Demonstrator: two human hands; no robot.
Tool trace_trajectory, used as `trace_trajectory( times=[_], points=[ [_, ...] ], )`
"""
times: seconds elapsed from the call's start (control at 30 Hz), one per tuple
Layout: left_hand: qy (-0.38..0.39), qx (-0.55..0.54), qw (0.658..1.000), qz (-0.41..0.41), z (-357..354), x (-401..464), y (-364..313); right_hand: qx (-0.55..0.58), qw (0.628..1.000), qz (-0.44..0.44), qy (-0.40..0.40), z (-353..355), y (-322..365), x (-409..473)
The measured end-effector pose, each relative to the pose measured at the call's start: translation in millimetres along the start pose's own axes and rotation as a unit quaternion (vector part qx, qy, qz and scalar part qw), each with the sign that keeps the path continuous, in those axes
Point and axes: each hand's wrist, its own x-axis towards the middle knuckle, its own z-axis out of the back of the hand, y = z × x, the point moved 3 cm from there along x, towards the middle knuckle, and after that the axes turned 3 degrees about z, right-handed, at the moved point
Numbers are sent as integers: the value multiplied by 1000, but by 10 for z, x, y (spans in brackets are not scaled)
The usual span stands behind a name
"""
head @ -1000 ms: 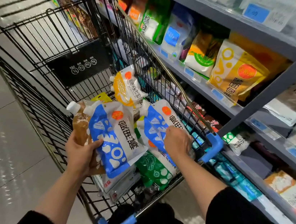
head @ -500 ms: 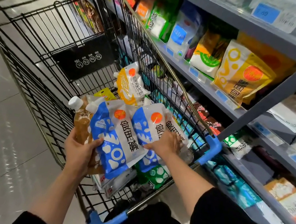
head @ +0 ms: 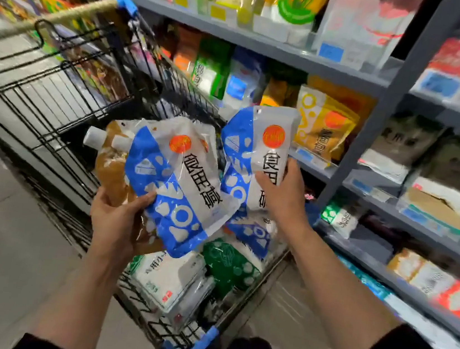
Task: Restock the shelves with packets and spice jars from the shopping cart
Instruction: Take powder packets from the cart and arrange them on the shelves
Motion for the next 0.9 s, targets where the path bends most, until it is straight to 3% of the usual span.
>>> trace_trajectory(
  times=[0.2,0.5,0.6,0.73,0.9],
  points=[
    [205,-4,979,-12,-724,-261,-177,9,975,-34,-218,891,106,-657],
    [440,-1,897,38,-1627,-1511,243,-5,889,-56,-455,2193,-25,-2019],
    [458,11,886,75,-1794,-1838,477,-27,874,-73,-479,2550,-141,-2244],
    [420,69,896,124,-1966,-2006,909,-15,872,-105,-477,2907,-492,-2230],
    [363,95,911,173,-2242,-2114,1422,8,898,-143,-417,3252,-1018,-1954]
  ],
)
